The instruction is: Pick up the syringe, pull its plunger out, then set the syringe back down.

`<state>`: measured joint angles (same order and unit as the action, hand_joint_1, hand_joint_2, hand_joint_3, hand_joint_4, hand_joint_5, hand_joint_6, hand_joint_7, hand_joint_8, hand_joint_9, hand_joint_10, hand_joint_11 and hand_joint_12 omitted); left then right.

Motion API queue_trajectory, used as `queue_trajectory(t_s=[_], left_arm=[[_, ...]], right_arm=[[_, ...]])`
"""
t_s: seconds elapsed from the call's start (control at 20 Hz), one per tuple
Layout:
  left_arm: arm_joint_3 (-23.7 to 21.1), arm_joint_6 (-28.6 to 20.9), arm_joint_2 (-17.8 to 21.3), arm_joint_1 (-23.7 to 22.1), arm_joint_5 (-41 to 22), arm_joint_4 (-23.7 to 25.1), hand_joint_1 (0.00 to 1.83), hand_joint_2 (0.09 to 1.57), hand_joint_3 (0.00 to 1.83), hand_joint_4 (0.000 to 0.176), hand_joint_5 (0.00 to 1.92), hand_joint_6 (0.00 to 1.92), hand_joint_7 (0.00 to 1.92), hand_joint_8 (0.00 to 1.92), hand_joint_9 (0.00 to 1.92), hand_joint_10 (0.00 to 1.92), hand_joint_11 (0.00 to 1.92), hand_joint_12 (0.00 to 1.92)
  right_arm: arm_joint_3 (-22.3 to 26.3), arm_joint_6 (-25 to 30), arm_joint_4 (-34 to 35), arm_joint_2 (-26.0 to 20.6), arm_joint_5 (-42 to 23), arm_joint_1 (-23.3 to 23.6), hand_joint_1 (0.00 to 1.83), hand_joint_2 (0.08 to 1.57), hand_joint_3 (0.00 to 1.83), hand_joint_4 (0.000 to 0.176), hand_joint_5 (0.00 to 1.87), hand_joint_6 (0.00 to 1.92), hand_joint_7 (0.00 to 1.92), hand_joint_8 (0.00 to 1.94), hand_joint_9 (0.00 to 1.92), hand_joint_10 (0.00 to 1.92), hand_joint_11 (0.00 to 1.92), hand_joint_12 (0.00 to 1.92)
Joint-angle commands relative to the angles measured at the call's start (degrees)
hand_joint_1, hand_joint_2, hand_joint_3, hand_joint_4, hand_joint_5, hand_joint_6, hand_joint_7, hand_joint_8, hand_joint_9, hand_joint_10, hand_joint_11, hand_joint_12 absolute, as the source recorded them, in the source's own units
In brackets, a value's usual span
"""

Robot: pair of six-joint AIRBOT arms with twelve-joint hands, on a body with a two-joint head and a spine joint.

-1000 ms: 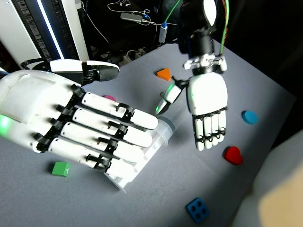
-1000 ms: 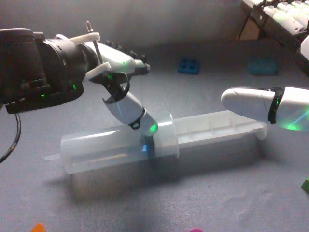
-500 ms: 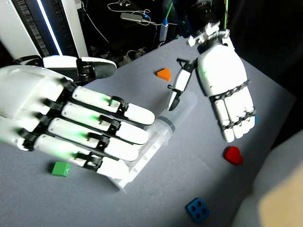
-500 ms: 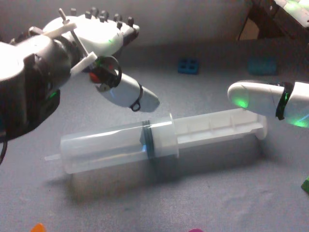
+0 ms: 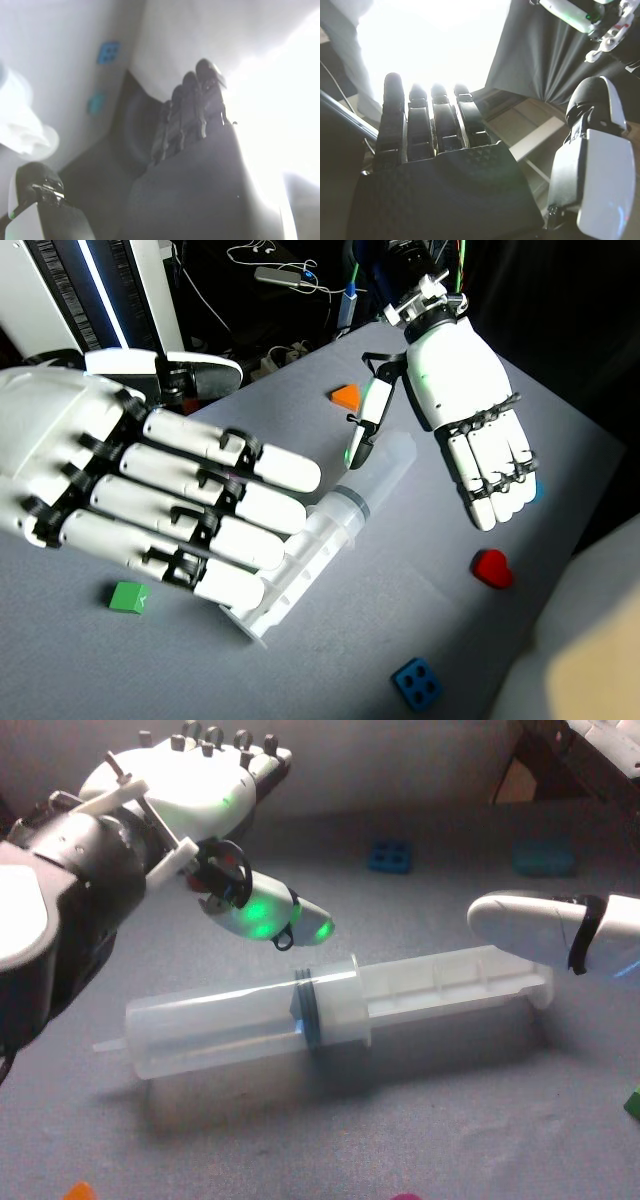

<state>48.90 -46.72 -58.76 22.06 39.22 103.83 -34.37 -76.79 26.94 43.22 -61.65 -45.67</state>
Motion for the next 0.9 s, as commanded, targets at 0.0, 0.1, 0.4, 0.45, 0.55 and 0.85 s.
queue_trajectory(t_s=[0.0, 0.1, 0.4, 0.45, 0.55, 0.85], left_arm=[[-0.20, -1.65, 0.34, 0.01, 3.71, 5.47, 0.41, 0.88, 0.01, 0.000, 0.01, 0.00, 0.06, 0.00, 0.06, 0.01, 0.00, 0.28], [-0.67, -4.69, 0.56, 1.15, 5.93, 8.43, 0.31, 0.90, 0.01, 0.000, 0.00, 0.00, 0.04, 0.00, 0.06, 0.00, 0.00, 0.29], [-3.28, -9.18, 2.28, 3.07, 10.91, 11.83, 0.24, 0.93, 0.01, 0.000, 0.00, 0.00, 0.02, 0.00, 0.04, 0.00, 0.00, 0.35], [-4.02, -9.18, 2.49, 3.21, 11.51, 13.16, 0.32, 0.90, 0.00, 0.000, 0.00, 0.00, 0.01, 0.00, 0.04, 0.00, 0.00, 0.35], [-5.81, -9.19, 3.01, 3.41, 13.72, 14.82, 0.35, 0.89, 0.00, 0.000, 0.00, 0.00, 0.01, 0.00, 0.03, 0.00, 0.00, 0.35], [-12.01, -9.01, 5.33, 4.46, 20.10, 14.18, 0.35, 0.89, 0.00, 0.000, 0.00, 0.00, 0.03, 0.01, 0.07, 0.01, 0.00, 0.44]], right_arm=[[0.14, 0.14, -2.34, -0.23, -7.05, 0.35, 0.09, 0.90, 0.00, 0.000, 0.00, 0.00, 0.00, 0.00, 0.00, 0.00, 0.00, 0.43], [0.15, 0.14, -2.34, -0.23, -7.03, 0.31, 0.06, 0.91, 0.00, 0.000, 0.00, 0.00, 0.00, 0.00, 0.02, 0.00, 0.00, 0.51], [0.21, 0.15, -2.34, -0.22, -7.06, 0.23, 0.08, 0.91, 0.00, 0.000, 0.00, 0.00, 0.01, 0.00, 0.06, 0.01, 0.00, 0.76], [0.23, 0.15, -2.34, -0.22, -7.06, 0.23, 0.10, 0.91, 0.00, 0.000, 0.00, 0.00, 0.01, 0.00, 0.07, 0.01, 0.00, 0.79], [0.26, 0.15, -2.34, -0.21, -7.10, 0.23, 0.11, 0.91, 0.00, 0.000, 0.00, 0.00, 0.01, 0.00, 0.07, 0.01, 0.00, 0.79], [0.34, 0.14, -2.34, -0.20, -7.19, 0.20, 0.13, 0.90, 0.00, 0.000, 0.00, 0.00, 0.01, 0.00, 0.05, 0.00, 0.00, 0.72]])
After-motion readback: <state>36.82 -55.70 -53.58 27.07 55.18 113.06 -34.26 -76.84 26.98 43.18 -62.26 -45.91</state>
